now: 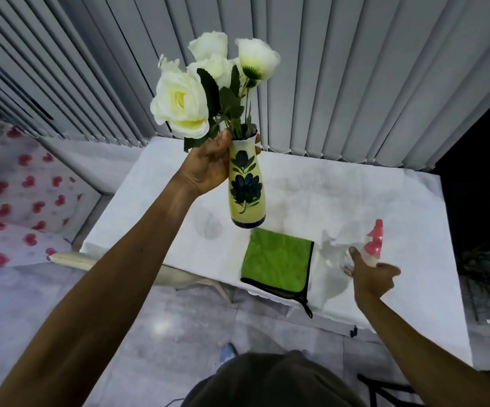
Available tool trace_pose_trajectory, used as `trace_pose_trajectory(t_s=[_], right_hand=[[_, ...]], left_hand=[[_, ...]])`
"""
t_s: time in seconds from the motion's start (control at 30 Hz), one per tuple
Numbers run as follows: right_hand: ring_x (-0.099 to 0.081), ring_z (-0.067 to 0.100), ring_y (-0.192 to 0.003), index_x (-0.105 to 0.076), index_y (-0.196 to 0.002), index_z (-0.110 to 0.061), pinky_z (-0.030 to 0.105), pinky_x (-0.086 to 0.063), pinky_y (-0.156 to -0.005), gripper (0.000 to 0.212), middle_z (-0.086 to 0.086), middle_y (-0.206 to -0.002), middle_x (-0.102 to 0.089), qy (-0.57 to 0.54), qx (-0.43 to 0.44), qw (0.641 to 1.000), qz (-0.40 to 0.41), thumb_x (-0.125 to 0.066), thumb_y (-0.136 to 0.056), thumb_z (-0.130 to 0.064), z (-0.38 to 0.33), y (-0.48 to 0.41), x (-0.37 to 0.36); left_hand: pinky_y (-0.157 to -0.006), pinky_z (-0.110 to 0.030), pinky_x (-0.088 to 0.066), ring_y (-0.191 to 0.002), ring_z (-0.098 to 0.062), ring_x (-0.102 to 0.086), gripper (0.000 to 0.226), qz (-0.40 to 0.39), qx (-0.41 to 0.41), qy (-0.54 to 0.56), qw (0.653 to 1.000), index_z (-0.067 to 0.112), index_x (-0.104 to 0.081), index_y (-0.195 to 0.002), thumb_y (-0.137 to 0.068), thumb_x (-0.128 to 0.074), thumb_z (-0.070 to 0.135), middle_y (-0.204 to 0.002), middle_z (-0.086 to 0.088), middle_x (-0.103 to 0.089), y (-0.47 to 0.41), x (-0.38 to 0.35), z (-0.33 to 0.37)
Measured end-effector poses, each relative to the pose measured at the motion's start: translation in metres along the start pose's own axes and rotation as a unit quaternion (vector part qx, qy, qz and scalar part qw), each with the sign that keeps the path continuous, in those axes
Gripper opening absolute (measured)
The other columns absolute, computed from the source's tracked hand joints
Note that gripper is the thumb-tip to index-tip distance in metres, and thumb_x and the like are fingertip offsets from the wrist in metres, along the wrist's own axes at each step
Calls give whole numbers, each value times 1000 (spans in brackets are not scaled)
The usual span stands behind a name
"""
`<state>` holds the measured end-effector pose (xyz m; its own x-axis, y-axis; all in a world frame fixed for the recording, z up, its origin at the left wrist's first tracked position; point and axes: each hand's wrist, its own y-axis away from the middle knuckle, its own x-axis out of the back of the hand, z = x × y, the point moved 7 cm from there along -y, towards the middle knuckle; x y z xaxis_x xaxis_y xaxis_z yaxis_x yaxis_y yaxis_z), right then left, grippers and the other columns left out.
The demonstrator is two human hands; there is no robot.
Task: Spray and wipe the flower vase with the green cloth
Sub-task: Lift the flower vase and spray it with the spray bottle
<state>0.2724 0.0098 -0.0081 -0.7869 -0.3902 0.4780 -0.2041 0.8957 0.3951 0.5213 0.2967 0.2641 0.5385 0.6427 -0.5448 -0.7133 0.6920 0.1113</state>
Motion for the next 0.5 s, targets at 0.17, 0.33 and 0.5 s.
trace_pose_trajectory(t_s=[0.17, 0.33, 0.5], right_hand=[[-75, 39, -83, -62, -111, 5, 54, -61, -81, 61, 26, -90, -74, 108, -31, 977, -179, -82, -80, -43, 24, 44, -49], [-56, 36, -127, -45, -141, -1, 41, -49, -102, 78, 21, -137, -58, 159, 1, 936, -313, -82, -83, -37, 14, 69, -93], [-59, 38, -120, -55, -127, 8, 42, -53, -94, 67, 25, -130, -61, 148, -31, 949, -276, -84, -81, -31, 10, 62, -106]], left_hand=[[-95, -41, -53, -100, -28, -68, 87, 8, 10, -8, 1000, 2, -55, -128, -58, -93, 38, -110, -12, -73, 4, 4, 0], [-95, -42, -53, -102, -29, -68, 78, 5, -1, -4, 1000, 3, -58, -126, -62, -91, 34, -111, -13, -73, 12, 13, 4], [-95, -44, -53, -102, -32, -66, 76, 18, -5, 1, 1000, 2, -61, -122, -60, -92, 32, -110, -14, -73, 25, 17, 13]])
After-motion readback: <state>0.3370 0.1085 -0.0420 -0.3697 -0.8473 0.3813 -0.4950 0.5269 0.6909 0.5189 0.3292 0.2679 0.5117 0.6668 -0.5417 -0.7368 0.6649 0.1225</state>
